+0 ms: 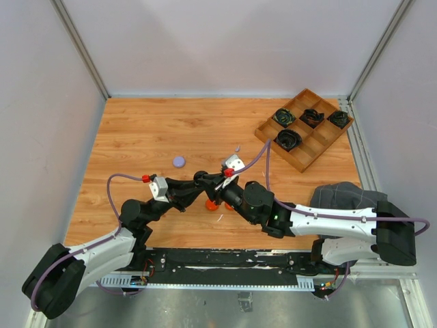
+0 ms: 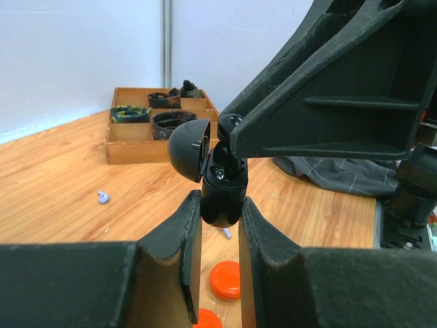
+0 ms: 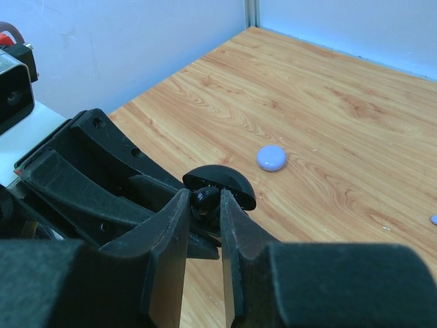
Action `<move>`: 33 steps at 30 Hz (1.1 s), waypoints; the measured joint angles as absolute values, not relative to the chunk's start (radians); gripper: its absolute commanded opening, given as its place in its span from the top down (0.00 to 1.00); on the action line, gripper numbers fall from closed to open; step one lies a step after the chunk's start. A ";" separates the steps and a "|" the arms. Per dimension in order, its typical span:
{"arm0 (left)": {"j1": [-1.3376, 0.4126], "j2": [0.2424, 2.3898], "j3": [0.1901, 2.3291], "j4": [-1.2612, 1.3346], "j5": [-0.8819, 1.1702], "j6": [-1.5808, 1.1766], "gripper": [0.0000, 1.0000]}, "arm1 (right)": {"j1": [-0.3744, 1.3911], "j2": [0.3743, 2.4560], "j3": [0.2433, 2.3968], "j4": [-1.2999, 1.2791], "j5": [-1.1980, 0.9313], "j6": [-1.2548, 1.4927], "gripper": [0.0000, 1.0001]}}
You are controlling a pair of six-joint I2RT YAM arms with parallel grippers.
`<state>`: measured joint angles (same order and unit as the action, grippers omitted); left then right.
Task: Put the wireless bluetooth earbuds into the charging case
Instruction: Place the earbud in the charging case.
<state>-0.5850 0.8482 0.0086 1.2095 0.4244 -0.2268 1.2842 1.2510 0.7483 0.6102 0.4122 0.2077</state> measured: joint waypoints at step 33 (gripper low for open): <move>-0.585 0.851 0.009 1.231 0.415 -0.229 1.00 | 1.285 1.198 0.740 0.522 0.420 0.222 0.55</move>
